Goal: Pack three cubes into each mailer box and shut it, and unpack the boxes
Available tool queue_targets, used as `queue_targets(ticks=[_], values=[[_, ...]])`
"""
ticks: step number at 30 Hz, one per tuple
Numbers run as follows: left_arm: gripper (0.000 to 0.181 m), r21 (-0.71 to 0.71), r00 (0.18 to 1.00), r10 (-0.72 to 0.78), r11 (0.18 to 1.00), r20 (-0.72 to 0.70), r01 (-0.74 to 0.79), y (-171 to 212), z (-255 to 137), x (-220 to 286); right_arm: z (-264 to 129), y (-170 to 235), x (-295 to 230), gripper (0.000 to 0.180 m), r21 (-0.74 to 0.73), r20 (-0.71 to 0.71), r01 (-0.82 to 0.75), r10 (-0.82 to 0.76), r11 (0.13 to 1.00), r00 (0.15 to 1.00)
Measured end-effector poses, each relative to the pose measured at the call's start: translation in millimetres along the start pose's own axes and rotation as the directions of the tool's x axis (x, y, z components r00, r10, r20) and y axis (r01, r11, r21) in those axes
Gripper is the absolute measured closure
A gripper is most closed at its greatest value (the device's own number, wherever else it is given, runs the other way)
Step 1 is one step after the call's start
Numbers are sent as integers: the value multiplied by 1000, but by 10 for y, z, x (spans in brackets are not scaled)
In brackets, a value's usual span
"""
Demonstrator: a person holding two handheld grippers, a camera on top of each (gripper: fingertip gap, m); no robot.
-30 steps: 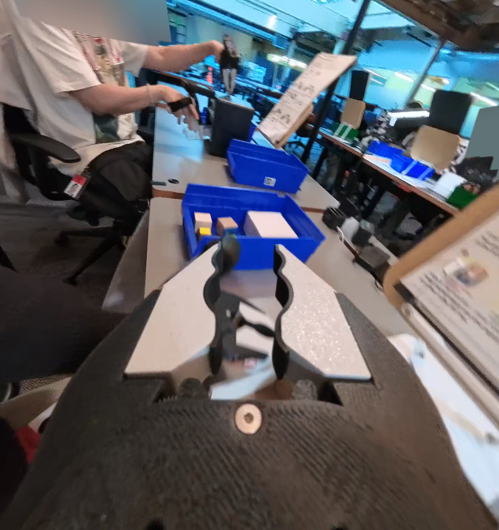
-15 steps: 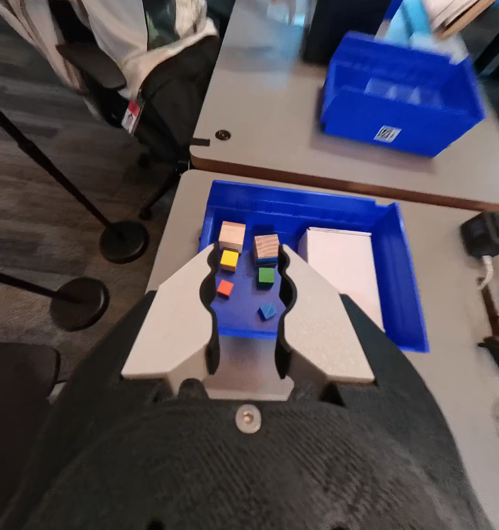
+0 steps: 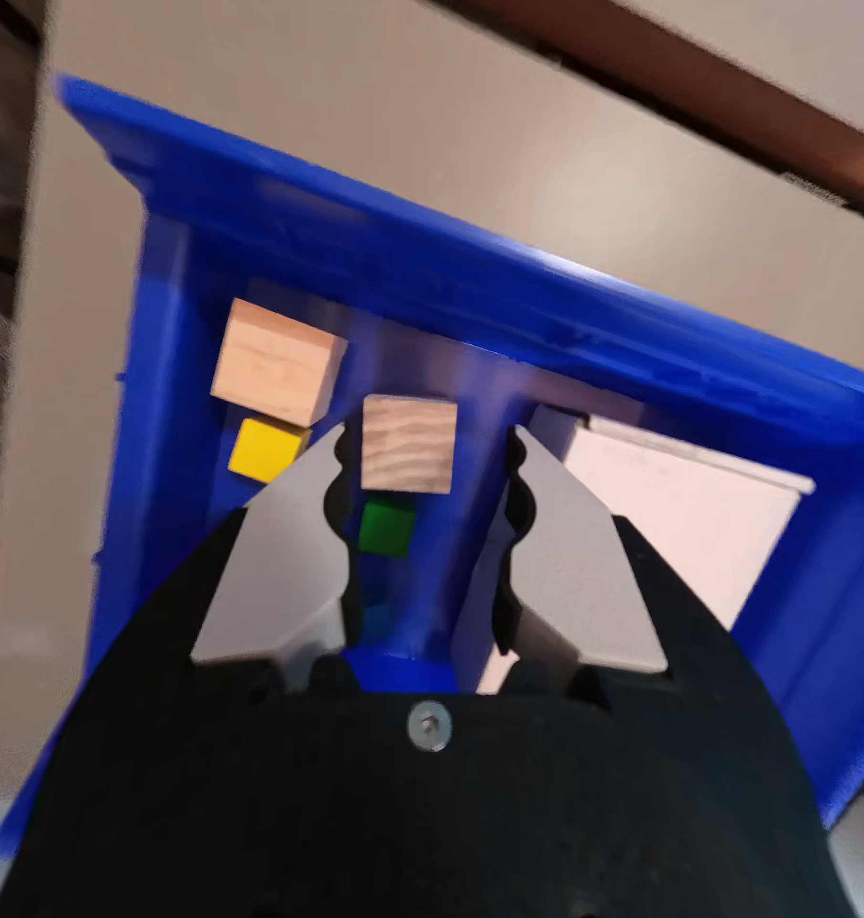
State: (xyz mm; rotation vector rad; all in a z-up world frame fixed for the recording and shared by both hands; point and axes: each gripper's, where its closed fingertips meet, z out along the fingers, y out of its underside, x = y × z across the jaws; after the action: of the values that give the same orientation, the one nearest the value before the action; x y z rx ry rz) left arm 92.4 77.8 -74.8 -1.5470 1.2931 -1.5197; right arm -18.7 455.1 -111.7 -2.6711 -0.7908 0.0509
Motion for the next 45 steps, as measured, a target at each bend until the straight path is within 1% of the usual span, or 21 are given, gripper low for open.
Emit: queue_targets(ticks=[2, 4, 7, 9, 10, 13, 15, 17, 19, 23, 25, 27, 28, 30, 32, 36, 40, 43, 45], values=[[178, 2, 1000, -27, 1000, -5, 27, 1, 3, -8, 154, 49, -17, 119, -54, 17, 26, -25, 998, 1000], [178, 2, 999, -36, 999, -6, 36, 1, 1, -17, 233, 105, -82, 136, -102, 60, 39, -32, 994, 998], [178, 2, 1000, -16, 1000, 2, 16, -1, 2, -25, 102, 83, -98, 137, -106, 78, 54, -46, 993, 996], [179, 3, 1000, 0, 1000, 2, 0, 2, 6, -13, -190, 12, -23, 137, -49, 47, 49, -46, 998, 998], [179, 4, 1000, 6, 1000, 4, -6, 2, 5, -8, -395, -27, 8, 137, -6, 43, 27, -27, 1000, 999], [179, 4, 1000, 20, 1000, 6, -20, 2, 5, -1, -1183, -69, 17, 137, 161, 37, -45, 40, 986, 999], [179, 3, 1000, 22, 1000, 6, -22, 2, 7, -3, -1763, 66, -46, 137, 265, 1, -63, 65, 962, 998], [179, 3, 1000, 29, 1000, 8, -29, 1, 18, -10, -2275, 365, -143, 138, 343, -82, -56, 89, 938, 993], [180, 2, 999, 39, 999, 13, -39, 1, 36, -22, -2608, 822, -262, 137, 383, -201, -36, 121, 923, 972], [180, 1, 999, 44, 999, 15, -44, -2, 50, -23, -2987, 1764, -740, 137, 481, -290, -104, 271, 870, 918], [180, 4, 998, 60, 998, 4, -60, -6, 42, 3, -3102, 2211, -982, 137, 492, -344, -133, 332, 860, 878], [180, 8, 998, 69, 998, 5, -69, -8, 42, 17, -3084, 2670, -1216, 137, 459, -389, -181, 380, 870, 839], [180, 10, 998, 70, 997, 5, -70, -9, 46, 24, -3015, 2873, -1319, 138, 430, -397, -212, 395, 878, 829], [180, 9, 998, 67, 998, 0, -67, -5, 55, 35, -2781, 3226, -1514, 138, 354, -394, -270, 404, 896, 826], [180, 9, 998, 63, 998, -14, -63, -4, 56, 48, -2493, 3420, -1697, 137, 300, -352, -304, 401, 904, 846], [180, 4, 997, 17, 1000, -70, -16, 13, 33, 79, -2022, 3529, -1807, 137, 233, -309, -299, 361, 926, 880], [180, 3, 996, 10, 1000, -88, -10, 13, 1, 77, -1569, 3626, -1824, 137, 94, -239, -295, 309, 951, 920], [180, 4, 996, 5, 1000, -94, -5, 10, -4, 71, -1387, 3643, -1836, 137, 36, -187, -286, 288, 958, 939], [180, 4, 995, -1, 1000, -96, 2, 10, 1, 71, -1332, 3632, -1808, 137, 14, -186, -282, 280, 959, 942]])
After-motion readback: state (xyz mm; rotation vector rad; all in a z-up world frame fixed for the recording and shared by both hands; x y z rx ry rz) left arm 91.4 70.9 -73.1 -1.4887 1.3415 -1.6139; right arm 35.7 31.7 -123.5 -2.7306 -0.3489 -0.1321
